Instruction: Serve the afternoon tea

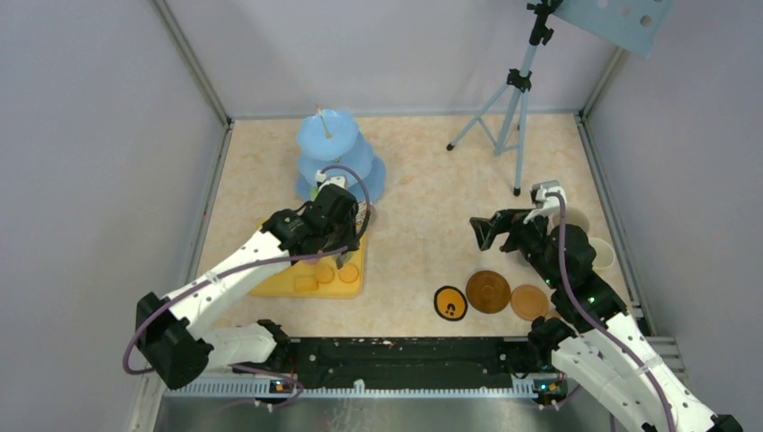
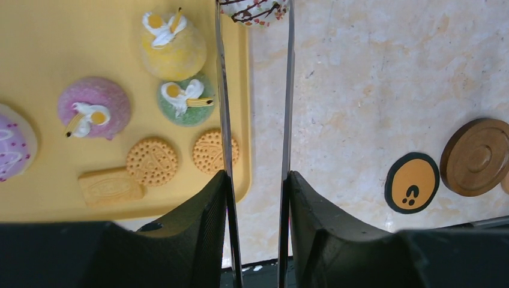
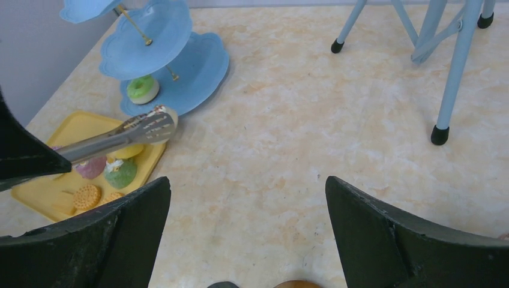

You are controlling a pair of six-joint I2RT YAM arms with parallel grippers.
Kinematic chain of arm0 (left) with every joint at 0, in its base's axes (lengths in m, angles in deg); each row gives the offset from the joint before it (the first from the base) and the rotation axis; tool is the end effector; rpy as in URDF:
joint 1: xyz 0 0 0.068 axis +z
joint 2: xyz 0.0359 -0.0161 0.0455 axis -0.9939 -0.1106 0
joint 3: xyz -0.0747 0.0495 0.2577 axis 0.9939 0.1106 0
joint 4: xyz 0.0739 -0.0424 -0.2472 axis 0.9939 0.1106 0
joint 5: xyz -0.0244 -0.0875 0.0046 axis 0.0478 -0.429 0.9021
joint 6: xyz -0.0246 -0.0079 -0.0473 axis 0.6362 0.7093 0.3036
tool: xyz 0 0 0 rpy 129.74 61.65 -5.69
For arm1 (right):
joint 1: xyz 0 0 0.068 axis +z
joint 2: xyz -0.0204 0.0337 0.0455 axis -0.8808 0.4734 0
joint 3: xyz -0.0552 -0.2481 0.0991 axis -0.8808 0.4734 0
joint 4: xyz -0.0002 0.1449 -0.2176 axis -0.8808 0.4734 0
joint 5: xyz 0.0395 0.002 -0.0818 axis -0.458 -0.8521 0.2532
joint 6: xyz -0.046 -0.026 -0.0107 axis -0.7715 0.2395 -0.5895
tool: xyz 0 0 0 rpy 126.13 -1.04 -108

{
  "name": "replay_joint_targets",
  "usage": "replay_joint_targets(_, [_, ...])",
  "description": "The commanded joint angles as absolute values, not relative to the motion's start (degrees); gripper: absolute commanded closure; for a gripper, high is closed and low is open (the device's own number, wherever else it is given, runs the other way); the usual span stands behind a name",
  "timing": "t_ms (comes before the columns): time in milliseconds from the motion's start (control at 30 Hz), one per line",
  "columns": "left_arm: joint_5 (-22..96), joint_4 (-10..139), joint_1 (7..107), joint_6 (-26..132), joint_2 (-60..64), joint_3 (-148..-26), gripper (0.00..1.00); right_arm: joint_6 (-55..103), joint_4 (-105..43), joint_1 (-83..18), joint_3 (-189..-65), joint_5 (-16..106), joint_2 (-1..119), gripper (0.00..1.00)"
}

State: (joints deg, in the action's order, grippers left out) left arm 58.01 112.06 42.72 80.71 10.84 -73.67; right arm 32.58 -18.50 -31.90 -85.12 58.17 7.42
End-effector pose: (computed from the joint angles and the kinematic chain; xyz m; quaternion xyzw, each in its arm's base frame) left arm 0.1798 -0.1456 0.2953 -0.0224 0.9432 -0.1224 0.3080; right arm 0.1216 0.0657 0.3055 -0.0615 0.7547 0.2171 0.6161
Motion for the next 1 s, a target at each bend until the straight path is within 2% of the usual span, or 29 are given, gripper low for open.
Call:
replay_joint_targets(0, [56.18, 102.41, 42.25, 77.93, 7.71, -77.29, 0.62, 32.9, -18.9, -31.42, -86.44, 58.14, 4.92, 0.02])
replay_joint_targets(267, [59.28, 95.09, 41.93, 76.09, -1.64, -81.93, 0.62, 33.02, -18.39, -31.42, -86.84, 57.65, 4.91, 0.02])
replay_joint_targets(667, [72.25, 97.88, 42.08, 73.32, -18.38, -95.8, 0.59, 33.2, -18.87, -31.38, -85.99, 57.34, 4.76, 0.02])
replay_joint_targets(967, [78.75, 91.73, 42.05, 71.81, -23.21, -96.62, 0.59, 33.46, -19.47, -31.38, -85.22, 56.64, 4.89, 0.02])
